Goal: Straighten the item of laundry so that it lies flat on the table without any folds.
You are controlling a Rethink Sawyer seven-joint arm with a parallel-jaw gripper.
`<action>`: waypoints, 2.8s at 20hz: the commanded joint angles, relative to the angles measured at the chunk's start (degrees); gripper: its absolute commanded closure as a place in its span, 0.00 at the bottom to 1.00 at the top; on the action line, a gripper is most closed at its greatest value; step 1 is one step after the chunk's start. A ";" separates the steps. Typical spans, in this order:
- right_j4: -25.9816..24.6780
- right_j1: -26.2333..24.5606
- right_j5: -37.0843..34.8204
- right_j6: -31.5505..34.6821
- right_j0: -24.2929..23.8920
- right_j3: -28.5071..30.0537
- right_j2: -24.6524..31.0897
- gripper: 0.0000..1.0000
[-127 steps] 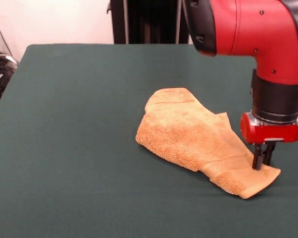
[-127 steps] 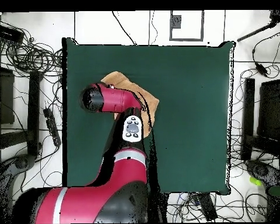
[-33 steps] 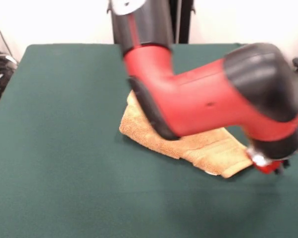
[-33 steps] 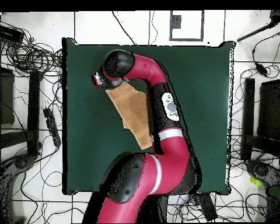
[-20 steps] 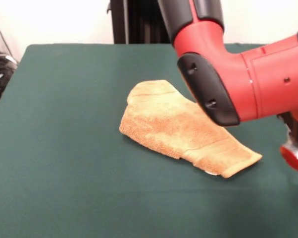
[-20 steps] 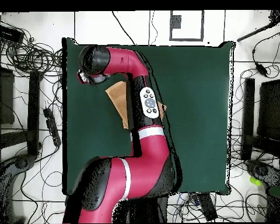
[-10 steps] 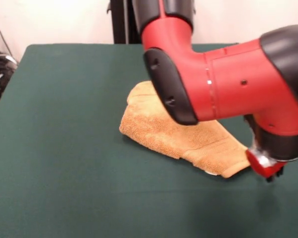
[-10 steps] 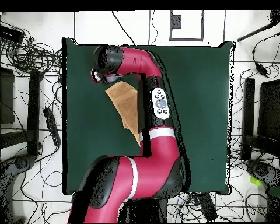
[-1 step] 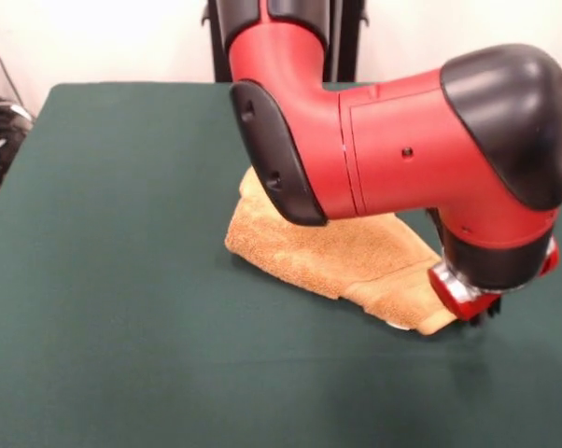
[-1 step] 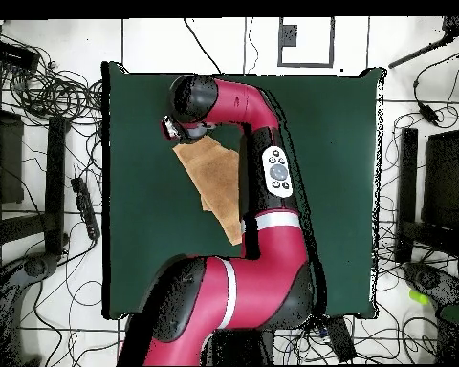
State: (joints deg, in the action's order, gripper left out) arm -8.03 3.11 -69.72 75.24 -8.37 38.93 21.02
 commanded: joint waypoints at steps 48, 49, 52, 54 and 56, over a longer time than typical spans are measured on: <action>2.13 -0.64 15.20 17.61 8.74 8.60 -10.02 0.00; 1.45 -1.09 16.35 16.71 9.13 7.81 -10.59 0.00; -0.91 -3.13 21.63 16.10 10.68 4.88 -13.17 0.00; -0.80 -4.49 21.32 15.96 11.08 2.97 -13.98 0.00; -0.50 -5.70 20.63 12.57 10.51 1.53 -12.98 0.00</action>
State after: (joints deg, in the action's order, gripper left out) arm -6.50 4.39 -52.51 75.57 0.73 42.86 8.71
